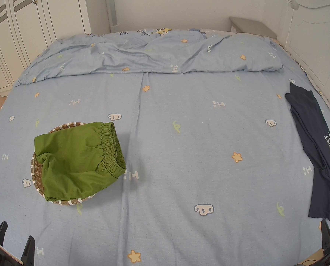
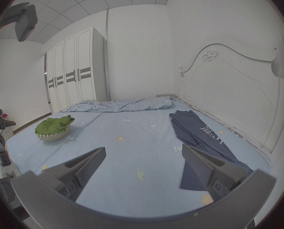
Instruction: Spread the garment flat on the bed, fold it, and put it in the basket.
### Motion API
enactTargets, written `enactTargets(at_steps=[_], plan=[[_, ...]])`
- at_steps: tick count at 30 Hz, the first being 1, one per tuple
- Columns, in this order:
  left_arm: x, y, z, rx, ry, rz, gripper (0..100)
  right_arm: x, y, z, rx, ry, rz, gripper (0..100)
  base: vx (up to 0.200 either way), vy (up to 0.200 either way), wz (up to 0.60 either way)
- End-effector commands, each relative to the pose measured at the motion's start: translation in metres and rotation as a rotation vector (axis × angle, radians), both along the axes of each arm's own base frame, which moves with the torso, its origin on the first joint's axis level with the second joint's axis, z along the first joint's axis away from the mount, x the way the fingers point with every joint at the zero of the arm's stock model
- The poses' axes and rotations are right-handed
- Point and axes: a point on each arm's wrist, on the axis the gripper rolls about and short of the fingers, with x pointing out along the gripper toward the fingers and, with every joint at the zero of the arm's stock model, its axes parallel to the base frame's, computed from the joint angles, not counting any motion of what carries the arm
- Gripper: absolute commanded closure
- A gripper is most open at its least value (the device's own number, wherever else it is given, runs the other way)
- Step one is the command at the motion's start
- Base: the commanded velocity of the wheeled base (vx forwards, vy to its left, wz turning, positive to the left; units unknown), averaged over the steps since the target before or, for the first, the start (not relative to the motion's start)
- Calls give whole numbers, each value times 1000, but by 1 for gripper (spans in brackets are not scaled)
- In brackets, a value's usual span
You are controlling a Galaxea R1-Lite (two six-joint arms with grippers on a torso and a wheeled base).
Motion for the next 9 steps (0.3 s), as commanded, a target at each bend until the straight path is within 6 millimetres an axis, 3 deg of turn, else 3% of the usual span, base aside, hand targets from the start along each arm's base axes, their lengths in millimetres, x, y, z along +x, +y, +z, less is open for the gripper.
enactTargets(at_steps=[1,9], plan=[[0,0,-5,3,4,-1,0,0,0,-5,0,4,0,0,0,0,0],[0,0,-5,19,4,2,0,0,0,-5,2,4,-1,0,0,0,0]])
